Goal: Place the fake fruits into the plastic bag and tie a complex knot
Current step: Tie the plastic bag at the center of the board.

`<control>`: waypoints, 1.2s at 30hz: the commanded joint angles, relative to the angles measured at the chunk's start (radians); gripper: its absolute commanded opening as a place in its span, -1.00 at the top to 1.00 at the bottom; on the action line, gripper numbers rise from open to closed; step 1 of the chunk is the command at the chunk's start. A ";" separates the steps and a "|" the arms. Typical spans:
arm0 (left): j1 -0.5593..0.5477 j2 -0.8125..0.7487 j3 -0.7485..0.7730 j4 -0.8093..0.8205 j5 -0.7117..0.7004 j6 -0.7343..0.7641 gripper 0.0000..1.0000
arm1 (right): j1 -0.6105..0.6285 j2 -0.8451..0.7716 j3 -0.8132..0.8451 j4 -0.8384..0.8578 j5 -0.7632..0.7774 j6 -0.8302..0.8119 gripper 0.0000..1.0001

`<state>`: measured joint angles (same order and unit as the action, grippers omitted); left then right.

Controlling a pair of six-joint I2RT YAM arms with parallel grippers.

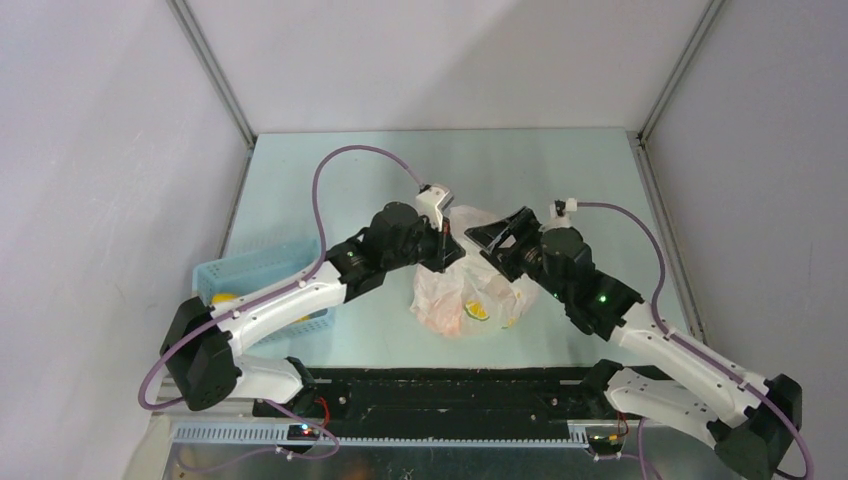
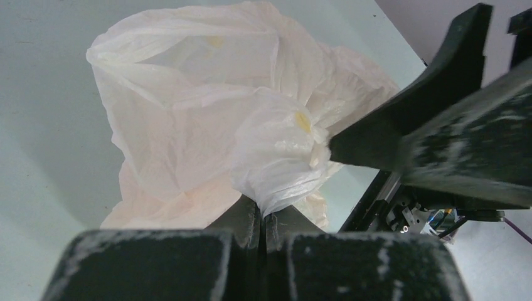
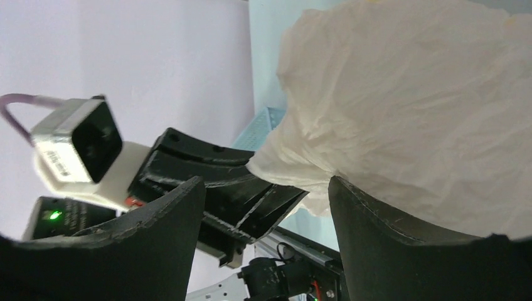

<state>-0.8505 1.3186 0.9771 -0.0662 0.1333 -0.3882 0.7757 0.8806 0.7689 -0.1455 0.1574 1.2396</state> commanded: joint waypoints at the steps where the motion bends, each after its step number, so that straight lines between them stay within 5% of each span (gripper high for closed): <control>1: -0.016 -0.039 -0.011 0.059 -0.013 0.031 1.00 | -0.004 0.038 0.038 0.027 -0.004 0.008 -0.53; 10: -0.046 -0.069 -0.055 0.116 -0.017 0.069 1.00 | -0.019 0.125 0.038 0.092 -0.004 0.014 -0.54; 36: -0.167 -0.098 -0.104 0.116 -0.129 0.263 1.00 | -0.040 0.211 0.038 0.206 -0.056 0.012 0.07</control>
<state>-0.9829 1.2427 0.8783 0.0212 0.0128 -0.1764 0.7437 1.0893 0.7689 -0.0067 0.0952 1.2495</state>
